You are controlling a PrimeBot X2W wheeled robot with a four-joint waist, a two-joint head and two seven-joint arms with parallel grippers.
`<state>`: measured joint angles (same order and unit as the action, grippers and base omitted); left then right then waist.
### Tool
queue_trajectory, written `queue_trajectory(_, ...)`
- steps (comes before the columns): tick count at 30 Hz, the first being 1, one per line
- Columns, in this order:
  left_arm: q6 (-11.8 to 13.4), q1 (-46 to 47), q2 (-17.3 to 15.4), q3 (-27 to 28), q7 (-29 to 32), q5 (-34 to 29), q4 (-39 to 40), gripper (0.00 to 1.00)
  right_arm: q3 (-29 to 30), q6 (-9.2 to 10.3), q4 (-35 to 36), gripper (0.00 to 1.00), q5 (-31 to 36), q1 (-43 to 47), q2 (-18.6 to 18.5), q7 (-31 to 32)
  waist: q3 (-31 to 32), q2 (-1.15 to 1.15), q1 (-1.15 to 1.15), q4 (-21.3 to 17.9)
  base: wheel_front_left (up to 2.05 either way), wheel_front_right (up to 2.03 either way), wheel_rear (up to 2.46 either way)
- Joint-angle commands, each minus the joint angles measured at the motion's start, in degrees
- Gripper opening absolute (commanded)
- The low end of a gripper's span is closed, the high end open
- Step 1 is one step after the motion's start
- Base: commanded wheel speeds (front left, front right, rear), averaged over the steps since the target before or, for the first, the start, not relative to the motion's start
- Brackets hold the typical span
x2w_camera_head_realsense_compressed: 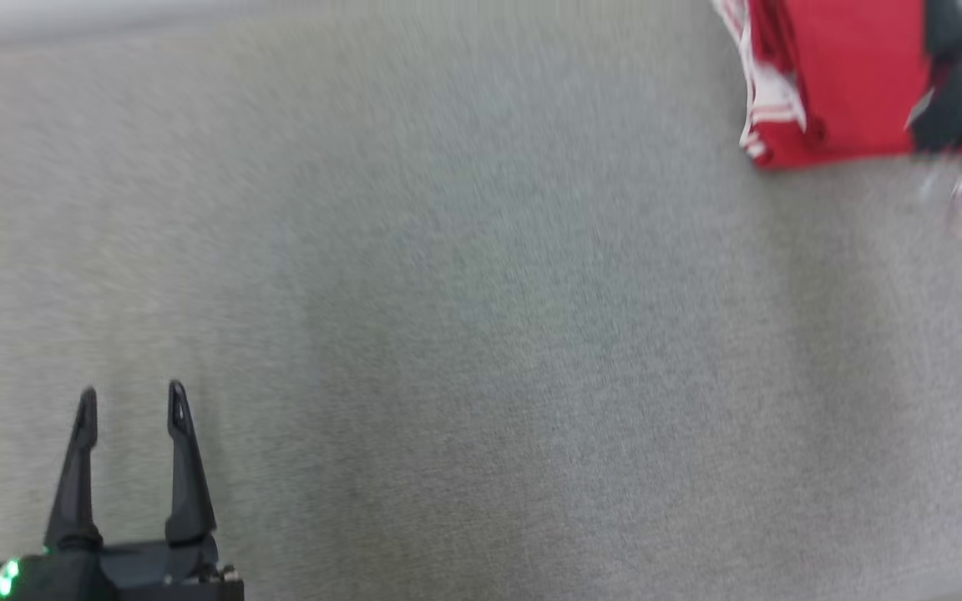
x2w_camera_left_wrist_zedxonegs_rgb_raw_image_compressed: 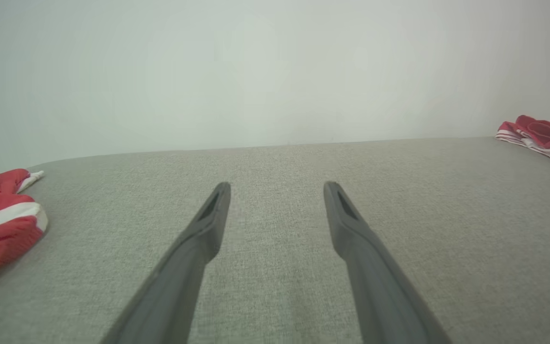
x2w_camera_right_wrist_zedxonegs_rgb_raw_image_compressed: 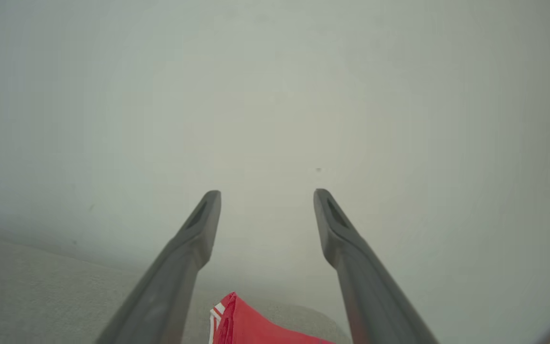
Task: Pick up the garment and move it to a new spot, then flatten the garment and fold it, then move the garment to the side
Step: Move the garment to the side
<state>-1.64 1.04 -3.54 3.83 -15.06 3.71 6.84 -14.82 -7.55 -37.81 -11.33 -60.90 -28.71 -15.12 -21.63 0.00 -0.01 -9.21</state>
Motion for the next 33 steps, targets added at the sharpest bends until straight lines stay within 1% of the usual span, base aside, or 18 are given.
queue_trajectory(1,0.3,-1.51,0.31,0.13,-0.16,0.68,-0.51,1.0,1.14,0.15,1.79,1.0,0.14,4.12,1.32,0.01,7.79,0.0,0.01,4.34,0.0,0.0,0.0)
queue_trajectory(5,0.55,-2.84,0.58,-0.47,-0.16,1.04,-2.16,1.0,5.45,0.15,7.04,1.0,1.23,13.57,4.56,0.0,10.71,0.0,0.01,6.32,0.0,0.0,0.0)
queue_trajectory(8,0.5,-3.84,0.67,-1.0,-0.16,1.16,-3.47,1.0,7.21,0.15,10.65,1.0,2.09,20.12,7.24,0.0,12.41,0.0,0.01,7.61,0.0,0.0,0.0)
queue_trajectory(9,0.5,-3.84,0.67,-1.0,-0.16,1.16,-3.47,1.0,7.21,0.15,10.65,1.0,2.09,20.12,7.24,0.0,12.41,0.0,0.01,7.61,0.0,0.0,0.0)
queue_trajectory(10,0.49,-4.08,0.67,-1.06,-0.16,1.13,-3.96,1.0,7.83,0.15,11.66,1.0,2.3,22.18,8.0,0.01,12.99,0.0,0.01,8.03,0.0,0.0,0.0)
queue_trajectory(11,0.34,-4.4,0.65,-1.28,-0.17,1.14,-4.93,1.0,8.34,0.15,13.46,1.0,2.55,26.3,9.19,0.01,14.12,0.0,0.01,8.85,0.0,0.0,0.0)
queue_trajectory(16,0.8,-5.6,0.68,-1.92,-0.16,1.41,-6.97,1.0,11.28,0.15,17.56,1.0,1.79,35.59,12.34,-0.01,16.84,0.0,0.01,10.26,0.0,0.0,0.0)
queue_trajectory(18,0.96,-6.11,0.69,-1.97,-0.16,1.61,-7.55,1.0,12.46,0.15,18.78,1.0,0.11,39.03,14.43,0.0,17.77,0.0,0.01,10.4,0.0,0.0,0.0)
queue_trajectory(22,1.17,-7.15,0.69,-2.57,-0.16,2.06,-8.83,1.0,14.11,0.15,21.08,1.0,-0.2,45.3,17.33,-0.01,19.47,0.0,0.01,10.63,0.0,0.0,0.0)
queue_trajectory(24,1.2,-7.35,0.68,-2.91,-0.16,2.37,-9.47,1.0,13.82,0.15,21.93,1.0,0.78,48.38,18.54,0.0,20.25,0.0,0.01,10.74,0.0,0.0,0.0)
queue_trajectory(33,0.81,-7.9,0.68,-4.22,-0.16,1.98,-12.04,1.0,16.03,0.15,26.63,1.0,2.82,59.18,23.71,0.0,21.47,0.0,0.01,11.25,0.0,0.0,0.0)
